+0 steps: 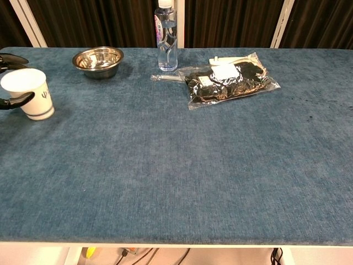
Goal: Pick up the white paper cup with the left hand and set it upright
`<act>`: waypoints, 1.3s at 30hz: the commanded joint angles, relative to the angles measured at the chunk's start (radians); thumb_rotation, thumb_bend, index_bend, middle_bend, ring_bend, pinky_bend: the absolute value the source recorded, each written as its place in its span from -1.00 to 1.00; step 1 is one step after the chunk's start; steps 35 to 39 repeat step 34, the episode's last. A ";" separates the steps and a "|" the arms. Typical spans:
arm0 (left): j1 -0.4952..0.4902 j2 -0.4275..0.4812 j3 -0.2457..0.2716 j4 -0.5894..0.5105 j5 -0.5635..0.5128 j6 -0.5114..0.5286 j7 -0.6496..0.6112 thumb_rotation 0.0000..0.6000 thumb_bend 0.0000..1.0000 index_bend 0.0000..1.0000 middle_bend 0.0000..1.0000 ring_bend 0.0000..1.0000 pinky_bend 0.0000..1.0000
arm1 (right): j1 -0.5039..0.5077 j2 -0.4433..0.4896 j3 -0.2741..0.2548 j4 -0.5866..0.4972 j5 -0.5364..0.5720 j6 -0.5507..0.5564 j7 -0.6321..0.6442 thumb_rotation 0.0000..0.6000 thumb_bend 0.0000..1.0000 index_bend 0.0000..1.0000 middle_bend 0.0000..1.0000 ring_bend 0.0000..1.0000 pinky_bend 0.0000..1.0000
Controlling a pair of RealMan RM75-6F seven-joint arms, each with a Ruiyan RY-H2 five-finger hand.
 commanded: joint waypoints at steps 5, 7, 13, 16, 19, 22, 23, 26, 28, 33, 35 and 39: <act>0.002 0.002 0.003 0.003 0.008 0.015 -0.001 1.00 -0.55 -0.69 -0.72 -0.93 -0.90 | -0.001 0.003 0.001 -0.001 -0.001 0.005 0.002 1.00 -0.46 -1.00 -1.00 -1.00 -1.00; 0.004 0.006 0.006 -0.004 0.014 0.030 -0.001 1.00 -0.55 -0.71 -0.73 -0.95 -0.90 | -0.002 0.003 0.002 -0.001 0.000 0.006 0.004 1.00 -0.46 -1.00 -1.00 -1.00 -1.00; 0.013 0.082 0.040 -0.084 0.066 0.109 0.077 1.00 -0.56 -0.81 -0.80 -1.00 -0.91 | -0.002 0.006 0.003 -0.003 -0.002 0.008 0.005 1.00 -0.46 -1.00 -1.00 -1.00 -1.00; 0.035 0.282 0.127 -0.307 0.108 0.008 0.287 1.00 -0.56 -0.93 -0.91 -1.00 -0.97 | -0.006 0.008 0.005 -0.003 -0.004 0.019 0.008 1.00 -0.46 -1.00 -1.00 -1.00 -1.00; 0.072 0.543 0.149 -0.689 0.087 -0.015 0.580 1.00 -0.56 -0.98 -1.00 -1.00 -0.99 | -0.010 -0.003 0.016 0.011 0.016 0.036 -0.030 1.00 -0.46 -1.00 -1.00 -1.00 -1.00; 0.117 0.730 0.157 -0.956 0.036 -0.005 0.853 1.00 -0.56 -0.98 -1.00 -1.00 -1.00 | -0.012 -0.011 0.020 0.006 0.028 0.040 -0.048 1.00 -0.46 -1.00 -1.00 -1.00 -1.00; 0.132 0.785 0.164 -1.024 0.016 -0.004 0.944 1.00 -0.56 -0.98 -1.00 -1.00 -1.00 | -0.012 -0.011 0.019 0.004 0.028 0.041 -0.052 1.00 -0.46 -1.00 -1.00 -1.00 -1.00; 0.161 0.862 0.180 -1.112 -0.015 0.002 1.086 1.00 -0.56 -0.98 -1.00 -1.00 -0.98 | -0.014 -0.012 0.015 -0.006 0.029 0.040 -0.068 1.00 -0.46 -1.00 -1.00 -1.00 -1.00; 0.173 0.880 0.195 -1.117 -0.006 0.003 1.118 1.00 -0.56 -0.98 -1.00 -1.00 -0.97 | -0.015 -0.013 0.012 -0.013 0.027 0.040 -0.074 1.00 -0.46 -1.00 -1.00 -1.00 -1.00; 0.204 0.863 0.215 -1.042 0.033 0.027 1.115 1.00 -0.67 -0.98 -1.00 -1.00 -0.99 | -0.012 -0.023 0.008 -0.019 0.018 0.040 -0.095 1.00 -0.46 -1.00 -1.00 -1.00 -1.00; 0.208 0.860 0.215 -1.038 0.031 0.026 1.102 1.00 -0.70 -0.98 -1.00 -1.00 -1.00 | -0.011 -0.025 0.009 -0.020 0.018 0.041 -0.099 1.00 -0.46 -1.00 -1.00 -1.00 -1.00; 0.208 0.860 0.215 -1.038 0.031 0.026 1.102 1.00 -0.70 -0.98 -1.00 -1.00 -1.00 | -0.011 -0.025 0.009 -0.020 0.018 0.041 -0.099 1.00 -0.46 -1.00 -1.00 -1.00 -1.00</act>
